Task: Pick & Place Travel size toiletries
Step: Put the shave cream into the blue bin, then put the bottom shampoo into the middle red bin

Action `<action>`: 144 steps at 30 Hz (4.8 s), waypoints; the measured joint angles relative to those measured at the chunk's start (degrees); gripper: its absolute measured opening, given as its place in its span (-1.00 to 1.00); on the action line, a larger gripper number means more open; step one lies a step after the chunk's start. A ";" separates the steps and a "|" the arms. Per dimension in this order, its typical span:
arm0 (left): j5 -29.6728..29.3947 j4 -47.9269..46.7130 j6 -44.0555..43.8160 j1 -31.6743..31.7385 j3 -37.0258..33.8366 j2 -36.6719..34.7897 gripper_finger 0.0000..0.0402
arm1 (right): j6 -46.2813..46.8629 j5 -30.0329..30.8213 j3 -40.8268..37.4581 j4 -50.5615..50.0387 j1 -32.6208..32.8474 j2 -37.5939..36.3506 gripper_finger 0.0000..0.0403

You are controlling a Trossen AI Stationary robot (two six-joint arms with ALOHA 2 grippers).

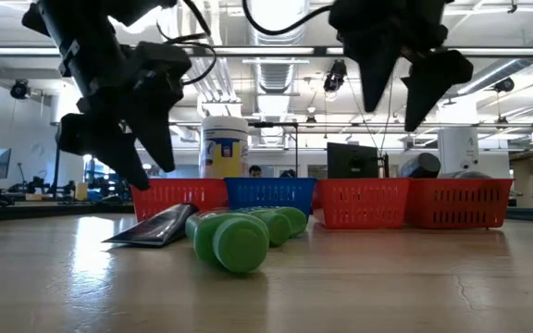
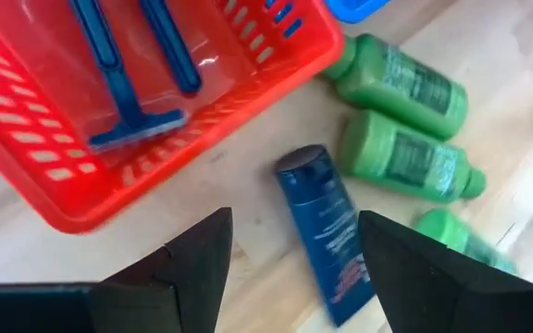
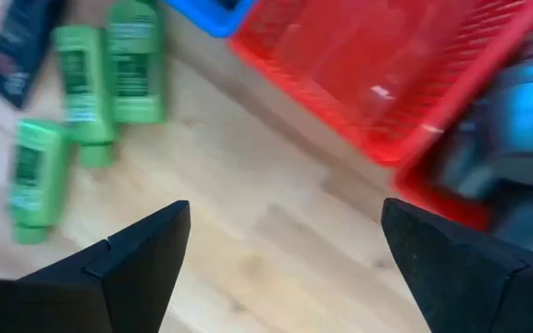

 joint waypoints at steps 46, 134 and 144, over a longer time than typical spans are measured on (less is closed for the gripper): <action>-4.47 -15.57 -10.49 -0.38 22.32 20.10 -0.36 | -1.96 10.73 -21.99 -0.87 2.92 -27.82 0.39; -11.48 -17.76 37.34 -12.61 -7.70 -36.55 -0.10 | 17.96 1.69 37.68 9.20 14.65 36.84 0.78; -11.55 -17.07 34.73 -12.61 -9.69 -39.16 -0.10 | 18.98 1.98 47.65 -0.14 14.80 45.00 0.79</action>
